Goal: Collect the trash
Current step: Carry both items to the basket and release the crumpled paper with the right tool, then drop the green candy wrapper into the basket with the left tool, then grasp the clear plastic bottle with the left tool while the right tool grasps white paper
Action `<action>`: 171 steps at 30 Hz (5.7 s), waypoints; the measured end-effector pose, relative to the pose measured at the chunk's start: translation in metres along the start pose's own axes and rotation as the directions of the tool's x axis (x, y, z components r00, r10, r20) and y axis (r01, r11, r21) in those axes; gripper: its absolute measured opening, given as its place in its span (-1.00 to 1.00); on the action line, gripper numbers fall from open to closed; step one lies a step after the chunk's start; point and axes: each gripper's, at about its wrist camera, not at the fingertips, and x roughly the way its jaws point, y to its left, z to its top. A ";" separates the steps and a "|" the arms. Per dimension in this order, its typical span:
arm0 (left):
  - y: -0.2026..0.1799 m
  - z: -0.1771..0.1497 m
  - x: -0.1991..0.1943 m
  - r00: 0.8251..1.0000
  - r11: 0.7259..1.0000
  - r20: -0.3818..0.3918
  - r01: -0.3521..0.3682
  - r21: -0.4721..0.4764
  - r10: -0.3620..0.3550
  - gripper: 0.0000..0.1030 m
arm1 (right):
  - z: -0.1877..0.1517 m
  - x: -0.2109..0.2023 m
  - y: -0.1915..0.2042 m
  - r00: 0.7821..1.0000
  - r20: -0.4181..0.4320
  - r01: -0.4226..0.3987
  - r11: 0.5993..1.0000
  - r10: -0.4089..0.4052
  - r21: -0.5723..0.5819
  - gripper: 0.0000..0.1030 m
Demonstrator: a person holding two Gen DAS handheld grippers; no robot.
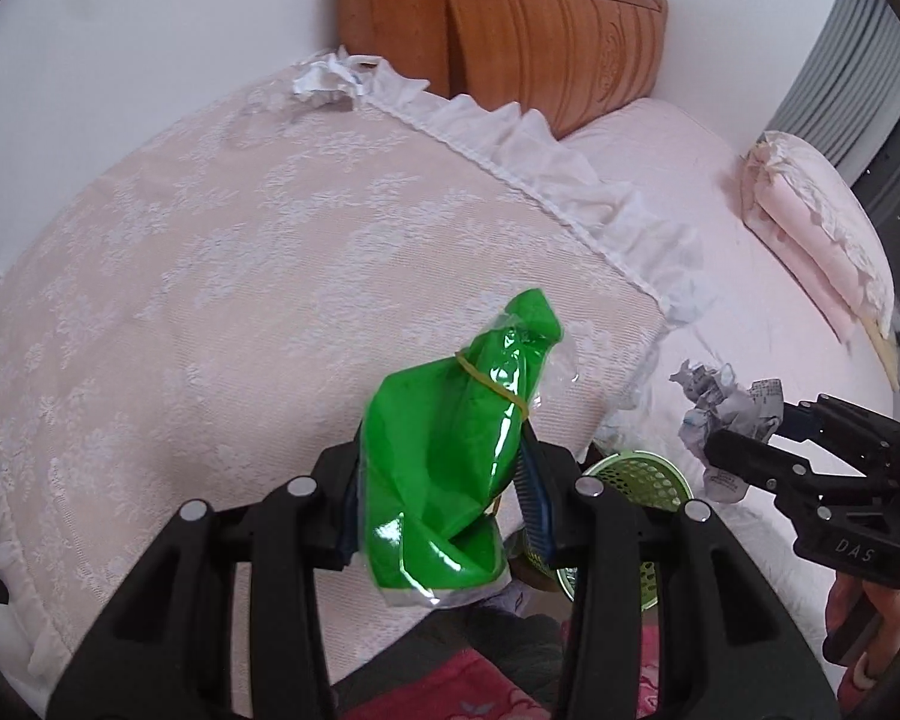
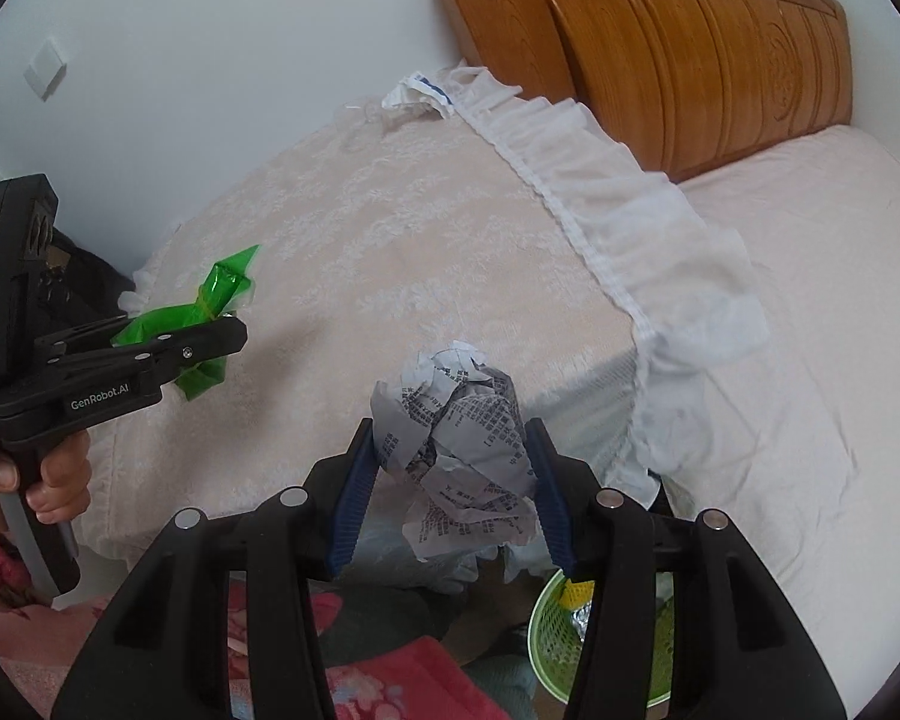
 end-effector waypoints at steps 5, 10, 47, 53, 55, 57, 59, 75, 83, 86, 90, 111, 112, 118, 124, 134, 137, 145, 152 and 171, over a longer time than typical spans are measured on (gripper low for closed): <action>-0.047 -0.006 -0.002 1.000 0.994 0.004 0.030 0.103 -0.030 -0.21 | -0.019 -0.015 -0.022 0.999 0.028 0.023 0.999 -0.024 0.043 -0.02; -0.074 -0.011 -0.003 0.999 0.985 -0.004 0.049 0.166 -0.049 -0.21 | -0.031 -0.025 -0.039 0.998 0.039 0.041 0.996 -0.044 0.080 -0.02; -0.194 -0.064 0.028 0.979 0.896 -0.167 0.180 0.405 -0.121 -0.21 | -0.155 0.012 -0.136 0.972 -0.195 0.180 0.943 -0.128 0.280 -0.01; -0.195 -0.064 0.029 0.979 0.900 -0.170 0.176 0.399 -0.116 -0.21 | -0.154 0.021 -0.129 0.949 -0.242 0.258 0.940 -0.204 0.221 0.75; -0.194 -0.064 0.030 0.978 0.900 -0.172 0.177 0.398 -0.116 -0.21 | -0.154 0.022 -0.128 0.945 -0.249 0.267 0.940 -0.212 0.214 0.77; -0.194 -0.065 0.030 0.978 0.900 -0.173 0.177 0.399 -0.116 -0.21 | -0.155 0.021 -0.130 0.946 -0.248 0.266 0.938 -0.209 0.221 0.78; -0.193 -0.065 0.029 0.978 0.899 -0.173 0.177 0.400 -0.116 -0.21 | -0.156 0.020 -0.131 0.945 -0.249 0.269 0.937 -0.211 0.224 0.79; -0.207 -0.081 0.054 0.962 0.883 -0.248 0.214 0.417 -0.115 -0.21 | -0.166 -0.013 -0.160 0.943 -0.204 0.319 0.887 -0.263 0.332 0.85; -0.235 -0.121 0.145 0.909 0.857 -0.411 0.269 0.440 -0.074 -0.21 | -0.185 -0.029 -0.197 0.928 -0.238 0.363 0.845 -0.288 0.393 0.86; -0.247 -0.136 0.171 0.889 0.854 -0.454 0.277 0.440 -0.055 -0.21 | -0.195 -0.033 -0.208 0.921 -0.256 0.377 0.834 -0.293 0.402 0.86; -0.260 -0.148 0.185 0.873 0.850 -0.484 0.291 0.440 -0.049 -0.21 | -0.205 -0.036 -0.217 0.923 -0.261 0.373 0.828 -0.284 0.419 0.86; -0.245 -0.073 0.075 0.986 0.892 -0.157 0.123 0.434 -0.059 0.83 | -0.143 -0.087 -0.207 0.966 -0.006 0.244 0.904 -0.258 0.350 0.86; -0.238 -0.065 0.065 0.990 0.903 -0.129 0.107 0.416 -0.058 0.84 | -0.133 -0.091 -0.201 0.968 0.018 0.231 0.917 -0.250 0.326 0.86; -0.190 -0.027 0.017 0.999 0.951 0.040 -0.012 0.309 0.000 0.85 | -0.076 -0.100 -0.160 0.974 0.115 0.171 0.966 -0.195 0.192 0.94; -0.113 0.009 -0.012 0.990 0.983 0.121 -0.090 0.158 0.071 0.85 | -0.014 -0.084 -0.106 0.979 0.171 0.101 0.993 -0.109 0.056 0.95; 0.023 0.057 0.004 0.974 0.982 0.126 -0.189 0.016 0.186 0.85 | 0.073 -0.022 -0.037 0.990 0.133 0.049 0.995 -0.038 -0.085 0.95; 0.060 0.077 0.021 0.970 0.977 0.120 -0.212 0.006 0.210 0.85 | 0.107 0.013 -0.015 0.995 0.101 0.029 0.990 -0.015 -0.140 0.95; 0.139 0.128 0.057 0.972 0.977 0.107 -0.202 -0.063 0.208 0.85 | 0.215 0.148 0.039 1.000 -0.007 0.022 0.926 -0.027 -0.376 0.95; 0.169 0.143 0.068 0.979 0.979 0.100 -0.166 -0.115 0.177 0.85 | 0.286 0.244 0.074 0.989 -0.029 0.104 0.825 -0.145 -0.555 0.85; 0.174 0.200 0.114 0.984 0.968 0.070 -0.144 -0.204 0.161 0.85 | 0.323 0.228 0.069 0.998 0.017 0.068 0.911 -0.067 -0.407 -0.45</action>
